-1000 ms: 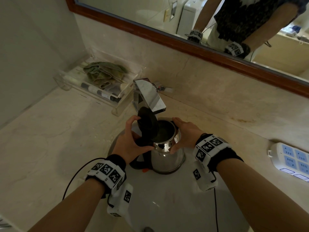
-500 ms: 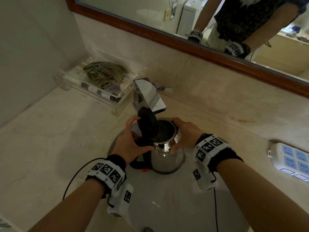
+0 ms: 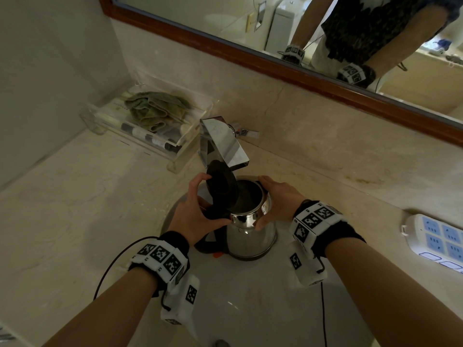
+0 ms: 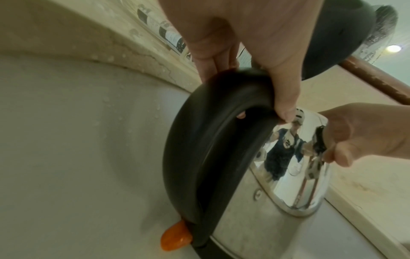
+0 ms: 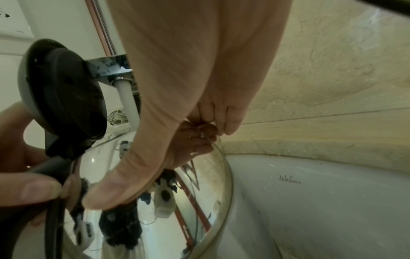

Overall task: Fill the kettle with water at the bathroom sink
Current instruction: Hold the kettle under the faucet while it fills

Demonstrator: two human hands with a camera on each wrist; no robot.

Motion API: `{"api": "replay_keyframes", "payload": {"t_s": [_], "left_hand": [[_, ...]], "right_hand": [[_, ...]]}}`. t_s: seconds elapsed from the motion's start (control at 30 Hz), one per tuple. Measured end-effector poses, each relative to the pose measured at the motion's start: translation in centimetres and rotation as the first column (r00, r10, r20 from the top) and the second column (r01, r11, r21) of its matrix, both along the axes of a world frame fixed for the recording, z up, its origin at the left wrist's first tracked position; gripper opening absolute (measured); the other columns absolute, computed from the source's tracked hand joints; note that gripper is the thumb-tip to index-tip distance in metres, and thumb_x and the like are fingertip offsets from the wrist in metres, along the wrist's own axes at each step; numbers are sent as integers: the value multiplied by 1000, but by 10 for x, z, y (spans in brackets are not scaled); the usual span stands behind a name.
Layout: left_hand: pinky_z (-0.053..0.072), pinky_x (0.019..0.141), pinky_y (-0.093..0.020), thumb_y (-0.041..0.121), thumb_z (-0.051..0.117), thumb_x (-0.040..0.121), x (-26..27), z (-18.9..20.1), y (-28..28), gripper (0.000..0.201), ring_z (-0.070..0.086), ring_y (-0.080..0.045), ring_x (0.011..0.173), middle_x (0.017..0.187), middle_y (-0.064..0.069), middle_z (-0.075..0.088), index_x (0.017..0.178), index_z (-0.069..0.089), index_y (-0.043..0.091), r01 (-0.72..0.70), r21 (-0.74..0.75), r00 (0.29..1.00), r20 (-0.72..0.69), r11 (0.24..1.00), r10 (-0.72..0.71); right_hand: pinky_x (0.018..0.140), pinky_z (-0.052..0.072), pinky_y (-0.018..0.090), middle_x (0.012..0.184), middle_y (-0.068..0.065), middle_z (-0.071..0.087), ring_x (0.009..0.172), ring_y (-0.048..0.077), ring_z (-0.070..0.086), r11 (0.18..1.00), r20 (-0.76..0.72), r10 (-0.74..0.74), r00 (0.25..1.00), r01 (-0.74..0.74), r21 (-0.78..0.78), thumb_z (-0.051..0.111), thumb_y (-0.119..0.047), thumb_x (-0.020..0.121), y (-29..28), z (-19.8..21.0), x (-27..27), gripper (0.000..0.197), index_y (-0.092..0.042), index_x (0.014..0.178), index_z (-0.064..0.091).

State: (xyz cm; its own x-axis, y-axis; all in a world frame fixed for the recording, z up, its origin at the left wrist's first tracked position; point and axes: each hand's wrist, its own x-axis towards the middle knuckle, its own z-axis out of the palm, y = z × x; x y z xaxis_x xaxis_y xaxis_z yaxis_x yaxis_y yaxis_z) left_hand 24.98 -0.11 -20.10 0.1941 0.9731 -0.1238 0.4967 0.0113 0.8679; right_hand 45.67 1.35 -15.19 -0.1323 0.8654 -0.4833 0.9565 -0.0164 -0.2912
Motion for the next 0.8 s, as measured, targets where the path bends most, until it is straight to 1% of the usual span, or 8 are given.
{"api": "replay_keyframes", "payload": {"t_s": [0.1, 0.23, 0.33, 0.47, 0.6, 0.67, 0.73, 0.8], "left_hand": [[47, 67, -23, 17, 85, 61, 0, 0, 0, 97, 60, -12, 75, 77, 5, 58, 127, 18, 43, -1, 4, 1000, -5, 1000, 1], [49, 69, -27, 17, 84, 61, 2, 0, 0, 99, 60, -15, 74, 77, 5, 56, 129, 17, 40, 4, 4, 1000, -18, 1000, -4], [49, 68, -27, 17, 85, 60, 1, -1, 0, 99, 60, -12, 72, 77, 4, 57, 127, 16, 41, 11, 9, 1000, -18, 1000, -10], [49, 67, -25, 19, 86, 58, 0, -3, 1, 99, 62, -12, 74, 78, 3, 59, 124, 17, 45, 17, 18, 1000, -11, 1000, -17], [47, 65, -20, 19, 86, 58, 1, -3, 1, 99, 61, -12, 75, 80, 4, 59, 123, 16, 47, 14, 20, 1000, -7, 1000, -14], [47, 66, -20, 19, 86, 58, 2, -4, 0, 99, 62, -14, 76, 82, 5, 59, 122, 16, 48, 12, 22, 1000, 1, 1000, -12], [50, 70, -24, 19, 86, 57, 2, -3, 0, 100, 62, -17, 82, 91, 2, 61, 120, 14, 49, 16, 33, 1000, 13, 999, -16], [51, 74, -27, 19, 86, 57, 2, -2, 1, 100, 62, -19, 86, 95, -1, 61, 123, 15, 46, 18, 26, 1000, 17, 999, -19]], "right_hand": [[108, 39, 36, 145, 2, 40, 129, 24, 44, 1000, 0, -9, 1000, 9, 1, 87, -40, 55, 0, -1, 0, 116, -15, 147, 21], [107, 39, 36, 143, 2, 42, 127, 24, 46, 1000, 2, -16, 1000, 16, 7, 87, -39, 56, -1, -1, 0, 113, -16, 146, 22], [107, 40, 38, 143, 2, 42, 128, 25, 45, 1000, 6, -20, 1000, 20, 10, 87, -41, 55, -3, -2, 0, 116, -16, 146, 20], [114, 32, 37, 153, 4, 28, 137, 25, 35, 1000, 34, -4, 999, 4, -1, 83, -45, 59, -5, -4, 1, 121, -15, 150, 10], [117, 24, 36, 160, 5, 4, 145, 25, 20, 999, 68, 29, 997, -28, -28, 80, -47, 63, -5, -3, 0, 125, -12, 151, -2], [117, 22, 34, 161, 5, -4, 146, 24, 17, 998, 71, 48, 996, -44, -50, 79, -50, 64, -3, -4, 2, 127, -12, 151, -6], [119, 23, 34, 161, 4, -4, 146, 23, 17, 996, 48, 39, 998, -35, -84, 77, -52, 65, -1, -3, 4, 128, -12, 151, -8], [118, 25, 35, 161, 4, 4, 145, 23, 21, 994, 9, -21, 1000, 22, -106, 72, -53, 71, 1, 1, 6, 120, -12, 150, -9]]}}
